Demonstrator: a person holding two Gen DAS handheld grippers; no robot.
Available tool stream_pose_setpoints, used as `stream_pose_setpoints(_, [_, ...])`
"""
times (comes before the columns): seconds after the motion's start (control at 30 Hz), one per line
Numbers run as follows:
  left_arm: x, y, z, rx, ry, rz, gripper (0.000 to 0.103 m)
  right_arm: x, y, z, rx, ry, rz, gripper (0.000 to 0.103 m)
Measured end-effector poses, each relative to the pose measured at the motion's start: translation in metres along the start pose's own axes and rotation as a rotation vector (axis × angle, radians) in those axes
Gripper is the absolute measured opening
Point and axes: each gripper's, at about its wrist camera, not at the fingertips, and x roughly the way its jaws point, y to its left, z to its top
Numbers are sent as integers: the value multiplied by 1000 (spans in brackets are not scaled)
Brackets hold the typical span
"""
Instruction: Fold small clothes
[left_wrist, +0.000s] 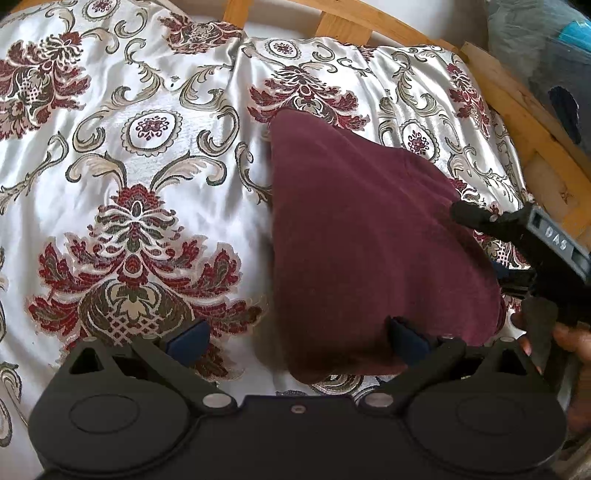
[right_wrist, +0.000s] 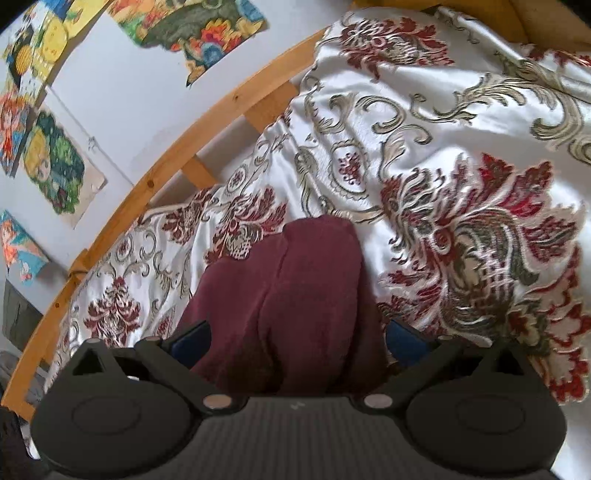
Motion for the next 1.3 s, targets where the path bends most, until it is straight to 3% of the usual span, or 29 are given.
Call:
stream_pose_setpoints(0.1, [-1, -2, 0, 11, -7, 5, 102, 3, 5, -4, -28, 16, -24, 100])
stream_pose_setpoints(0.17, [-2, -2, 1, 9, -7, -2, 102, 2, 4, -5, -34, 25, -38, 93])
stream_pose_setpoints(0.33, [-5, 10, 8, -44, -5, -79, 102, 1, 1, -5, -37, 38, -67, 81])
stream_pose_setpoints(0.6, [-4, 26, 32, -68, -82, -81, 102, 1, -1, -6, -34, 44, -67, 80])
stream_pose_setpoints(0.9, [26, 47, 51, -188, -13, -152, 95, 2, -4, -6, -27, 36, -59, 78])
stream_pose_setpoints(1.1, [40, 45, 52, -209, 34, -220, 82, 3, -5, -7, -11, 31, -43, 80])
stream_pose_setpoints(1.3, [46, 36, 53, -186, 45, -186, 75, 3, -10, -4, 20, 13, -25, 82])
